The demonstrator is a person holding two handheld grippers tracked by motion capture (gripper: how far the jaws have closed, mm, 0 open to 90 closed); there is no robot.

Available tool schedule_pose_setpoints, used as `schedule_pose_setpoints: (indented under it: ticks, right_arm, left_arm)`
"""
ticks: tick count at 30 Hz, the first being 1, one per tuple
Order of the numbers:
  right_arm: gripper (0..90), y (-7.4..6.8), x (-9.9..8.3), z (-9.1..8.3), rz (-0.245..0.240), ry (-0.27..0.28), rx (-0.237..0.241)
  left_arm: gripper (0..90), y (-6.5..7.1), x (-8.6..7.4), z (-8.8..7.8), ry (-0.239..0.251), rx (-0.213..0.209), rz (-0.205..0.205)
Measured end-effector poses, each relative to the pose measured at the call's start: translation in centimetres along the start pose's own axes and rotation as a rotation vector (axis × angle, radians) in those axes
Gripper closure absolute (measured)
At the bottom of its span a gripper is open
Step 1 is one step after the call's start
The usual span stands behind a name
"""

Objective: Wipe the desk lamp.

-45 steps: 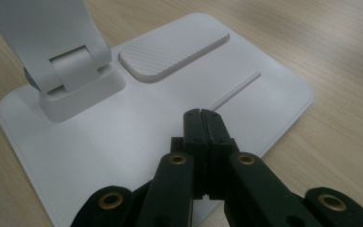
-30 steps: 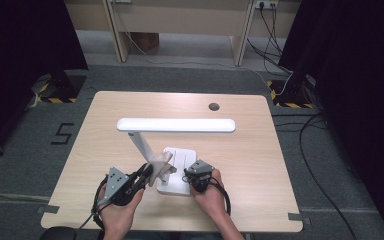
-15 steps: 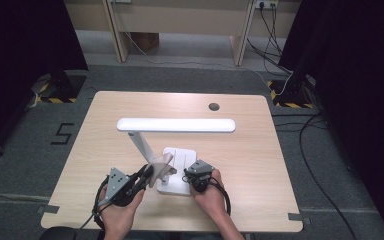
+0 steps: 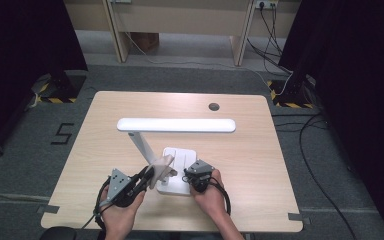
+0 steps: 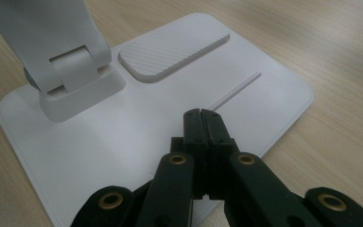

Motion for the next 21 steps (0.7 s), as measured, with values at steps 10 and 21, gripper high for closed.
schedule_pose_setpoints:
  ticks: [10,21]
  right_arm:
    - [90.0,0.0,0.0,0.0,-0.001,0.0,0.0]
    - [90.0,0.0,0.0,0.0,0.001,0.0,0.001]
  left_arm:
    - [82.0,-0.1,-0.9,0.4,-0.024,0.004,0.0]
    - [81.9,-0.3,-2.0,1.0,-0.051,0.008,0.002]
Point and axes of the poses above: each handheld gripper's, and its own axes: z roughly forward along the jaws, x roughly out of its top, y roughly to its right, the point moved 8 cm from there along z, roughly forward along the jaws, and after that the axes turned 15 degrees about -z, right-handed, at the moved point
